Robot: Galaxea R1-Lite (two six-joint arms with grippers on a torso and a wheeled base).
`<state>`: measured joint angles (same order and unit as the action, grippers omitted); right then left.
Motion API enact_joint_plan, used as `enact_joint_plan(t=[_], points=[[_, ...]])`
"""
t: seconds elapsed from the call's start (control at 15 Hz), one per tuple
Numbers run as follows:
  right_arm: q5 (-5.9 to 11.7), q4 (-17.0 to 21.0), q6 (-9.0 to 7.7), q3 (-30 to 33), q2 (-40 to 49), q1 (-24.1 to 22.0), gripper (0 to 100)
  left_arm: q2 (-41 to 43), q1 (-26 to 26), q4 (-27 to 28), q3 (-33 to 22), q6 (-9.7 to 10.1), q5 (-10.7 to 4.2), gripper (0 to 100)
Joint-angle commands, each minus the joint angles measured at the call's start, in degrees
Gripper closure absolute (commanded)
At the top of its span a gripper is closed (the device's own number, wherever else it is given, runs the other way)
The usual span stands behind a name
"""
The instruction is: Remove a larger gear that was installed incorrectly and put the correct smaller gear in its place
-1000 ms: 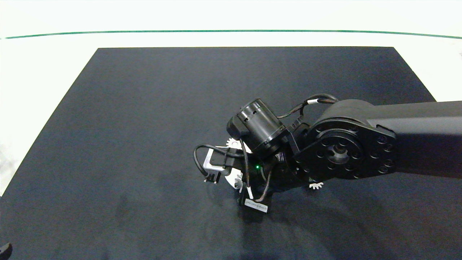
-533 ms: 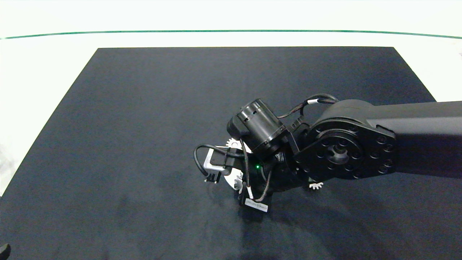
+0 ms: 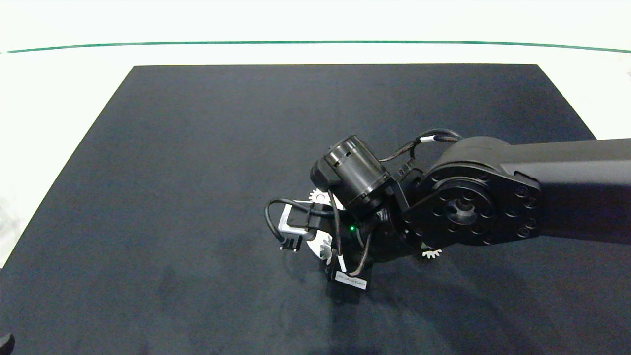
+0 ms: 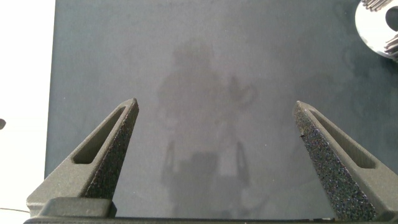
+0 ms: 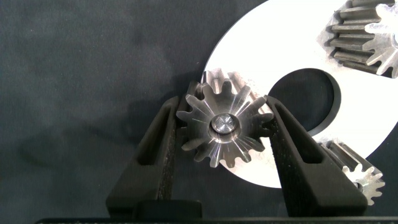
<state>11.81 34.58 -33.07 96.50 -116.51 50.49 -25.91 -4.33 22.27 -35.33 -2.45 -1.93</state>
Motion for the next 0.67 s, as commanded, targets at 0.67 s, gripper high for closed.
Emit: enact_joint_plan(t=[0.67], points=[[-0.56, 0.13, -0.06, 0.97, 2.25, 0.4, 69, 0.5, 0.02, 0.14, 1.23, -0.19, -0.1, 0]])
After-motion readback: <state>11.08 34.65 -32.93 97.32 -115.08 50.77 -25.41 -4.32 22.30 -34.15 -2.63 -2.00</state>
